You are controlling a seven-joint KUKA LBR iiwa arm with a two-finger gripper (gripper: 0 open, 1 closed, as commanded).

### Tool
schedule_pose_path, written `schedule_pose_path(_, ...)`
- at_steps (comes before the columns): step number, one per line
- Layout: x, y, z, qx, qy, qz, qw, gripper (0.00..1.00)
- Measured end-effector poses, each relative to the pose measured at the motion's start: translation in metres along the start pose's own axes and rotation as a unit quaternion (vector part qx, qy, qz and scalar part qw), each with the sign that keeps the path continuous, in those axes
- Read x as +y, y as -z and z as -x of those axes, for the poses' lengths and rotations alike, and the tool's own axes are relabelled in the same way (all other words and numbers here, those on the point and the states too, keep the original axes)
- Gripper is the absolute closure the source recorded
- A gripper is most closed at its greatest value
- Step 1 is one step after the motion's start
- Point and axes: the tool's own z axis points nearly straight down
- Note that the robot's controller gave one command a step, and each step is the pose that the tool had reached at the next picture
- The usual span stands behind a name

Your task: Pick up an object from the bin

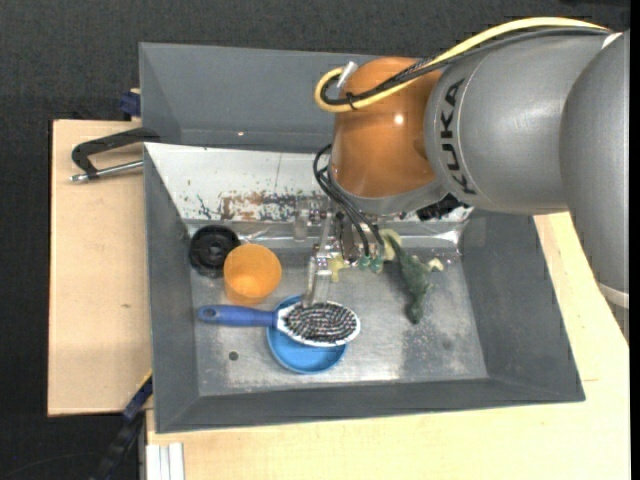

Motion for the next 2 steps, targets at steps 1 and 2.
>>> schedule_pose_path(1,0.032,-0.071,-0.016,0.0016,-0.040,0.002,0.9992,0.00)
schedule_pose_path(2,0.045,-0.086,-0.020,-0.0024,-0.190,0.000,0.9818,0.00)
